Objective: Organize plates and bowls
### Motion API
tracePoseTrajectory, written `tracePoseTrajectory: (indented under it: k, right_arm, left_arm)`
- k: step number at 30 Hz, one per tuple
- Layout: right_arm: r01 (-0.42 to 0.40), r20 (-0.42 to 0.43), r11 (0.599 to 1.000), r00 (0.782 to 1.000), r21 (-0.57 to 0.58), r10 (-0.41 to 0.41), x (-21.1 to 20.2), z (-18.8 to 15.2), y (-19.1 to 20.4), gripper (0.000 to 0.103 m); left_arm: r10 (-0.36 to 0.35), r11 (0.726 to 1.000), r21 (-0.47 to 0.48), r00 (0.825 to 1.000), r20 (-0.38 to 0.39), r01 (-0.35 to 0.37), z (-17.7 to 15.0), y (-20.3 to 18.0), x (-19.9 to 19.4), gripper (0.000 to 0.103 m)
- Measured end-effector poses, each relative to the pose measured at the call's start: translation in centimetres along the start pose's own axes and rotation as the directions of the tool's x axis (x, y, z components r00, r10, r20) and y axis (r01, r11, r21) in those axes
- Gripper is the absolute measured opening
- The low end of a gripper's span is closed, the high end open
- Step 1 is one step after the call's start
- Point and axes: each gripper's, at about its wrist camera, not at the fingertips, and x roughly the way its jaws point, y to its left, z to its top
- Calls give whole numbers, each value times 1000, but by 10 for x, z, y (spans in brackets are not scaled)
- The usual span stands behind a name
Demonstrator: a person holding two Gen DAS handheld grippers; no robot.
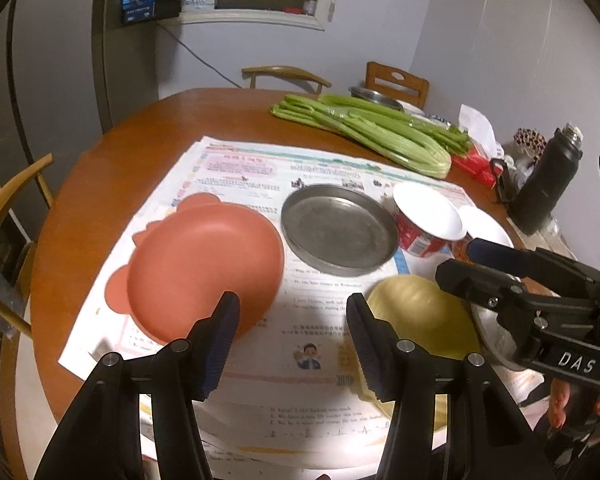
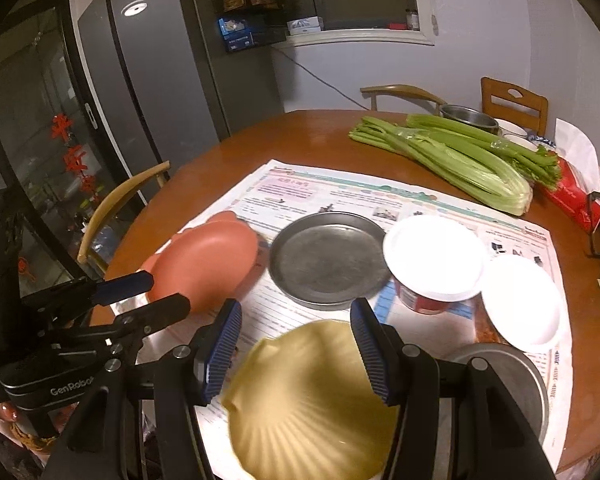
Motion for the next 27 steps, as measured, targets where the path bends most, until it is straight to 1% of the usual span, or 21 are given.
tracePoseTrajectory:
  k: [3,6,8,13,21,25,27]
  right_arm:
    - [-1,-19,1000,1000,5,1,2,-3,-6,57]
    - [27,-41,1000,999,-16,-27,8,-8,-9,57]
    - [31,-57,999,998,-19,-32,12,-10,-11,57]
    - [50,-87,999,995,5,-49,23,-13,-23,57]
    - [74,-114,997,991,1,-73,33,-15,-34,57]
    - [80,-121,997,989,-10,-81,35,-15,-35,57]
    - [83,-125,996,989,-13,-84,36,-16,-36,57]
  left_arm:
    - [0,1000,1,1000,-16,0,-4,-2,4,57]
    - [1,1000,5,1000,-29,-1,-9,-5,8,57]
    - [-7,1000,9,999,-43,7,-13,-9,10,57]
    - [-21,1000,2,996,-84,21,-27,-16,20,57]
    - [-87,996,-6,984,-154,87,-46,-29,28,57]
    - [-100,995,-21,978,-184,98,-51,-31,33,57]
    - [-91,996,-21,975,-202,89,-54,-32,37,57]
